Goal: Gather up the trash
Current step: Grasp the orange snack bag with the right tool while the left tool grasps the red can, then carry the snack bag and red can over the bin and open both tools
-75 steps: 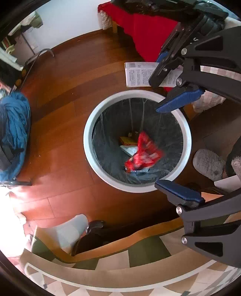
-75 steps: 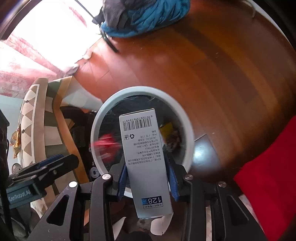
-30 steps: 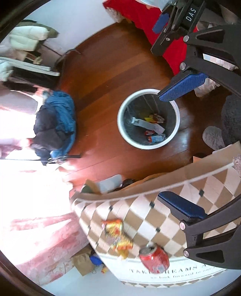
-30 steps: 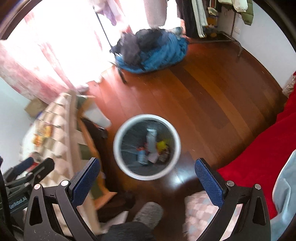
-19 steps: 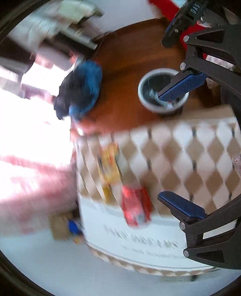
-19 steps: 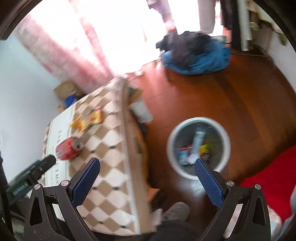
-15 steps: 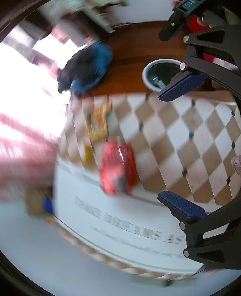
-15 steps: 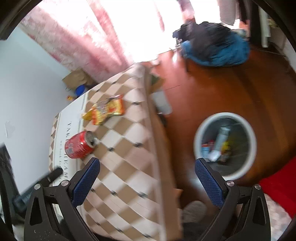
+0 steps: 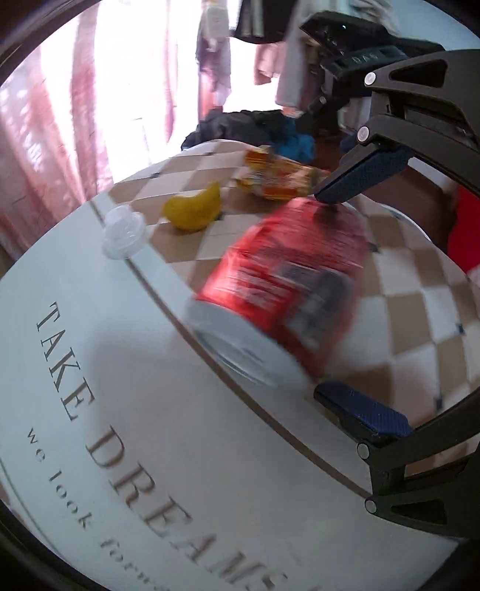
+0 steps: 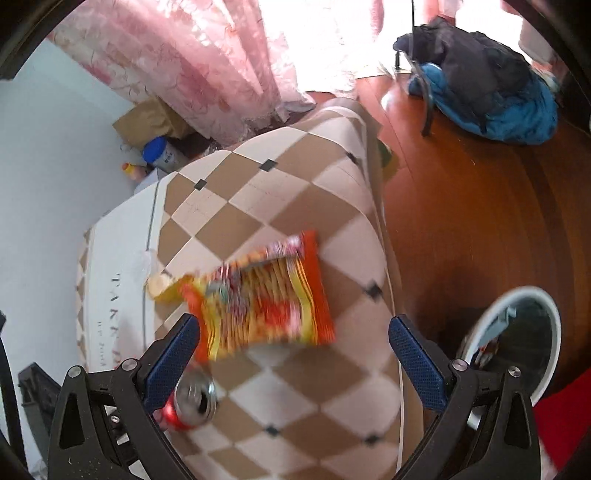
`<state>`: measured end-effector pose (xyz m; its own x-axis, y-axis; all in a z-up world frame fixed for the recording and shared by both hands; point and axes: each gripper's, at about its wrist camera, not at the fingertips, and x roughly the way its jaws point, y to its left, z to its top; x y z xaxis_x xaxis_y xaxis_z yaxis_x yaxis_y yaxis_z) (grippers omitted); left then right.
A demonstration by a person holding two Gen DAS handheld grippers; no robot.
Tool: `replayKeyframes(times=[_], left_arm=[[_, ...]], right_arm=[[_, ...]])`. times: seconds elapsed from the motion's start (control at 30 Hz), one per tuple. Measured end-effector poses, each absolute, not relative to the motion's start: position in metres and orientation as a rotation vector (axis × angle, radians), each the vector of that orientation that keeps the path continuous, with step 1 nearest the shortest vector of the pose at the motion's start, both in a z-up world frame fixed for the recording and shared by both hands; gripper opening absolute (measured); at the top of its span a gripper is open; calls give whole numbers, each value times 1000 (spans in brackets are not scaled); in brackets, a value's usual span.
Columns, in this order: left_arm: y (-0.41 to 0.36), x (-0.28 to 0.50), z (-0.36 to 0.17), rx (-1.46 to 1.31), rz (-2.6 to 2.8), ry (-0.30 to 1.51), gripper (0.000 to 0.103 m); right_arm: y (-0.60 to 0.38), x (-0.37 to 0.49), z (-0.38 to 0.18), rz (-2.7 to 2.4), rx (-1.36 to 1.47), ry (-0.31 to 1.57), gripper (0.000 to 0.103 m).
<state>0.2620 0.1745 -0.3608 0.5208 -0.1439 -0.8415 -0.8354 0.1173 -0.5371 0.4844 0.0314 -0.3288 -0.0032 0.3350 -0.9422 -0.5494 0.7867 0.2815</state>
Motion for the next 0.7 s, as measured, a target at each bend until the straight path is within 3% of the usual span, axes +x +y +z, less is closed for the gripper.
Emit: replayKeyframes(times=[0.07,0.13,0.17,0.2,0.33,0.4,0.57,0.7], left_arm=[[180,270,-359,-1372,663,906,88],[183,276,-349,-1300,699,891,73],[184,281,-341,-1237,706,892,60],[185,285,-337,-1186,706,913,56],[186,298,-323,-927,719,989,53],[184,298,-316,-809,733,1007,52],[174,294,-296,-539,765,1028,51],[161,284,-287,-419,772,1038,50]], right_arm=[[45,489,-341,705,-229,1425,103],[54,493,-350,707,-254,1434,103],[58,492,-353,713,-273,1435,101],[60,489,-357,708,-303,1436,96],[61,475,-361,713,-394,1382,66],[59,468,-360,714,-434,1343,34],[40,449,-347,744,-434,1273,13],[20,437,-326,764,-389,1234,10]])
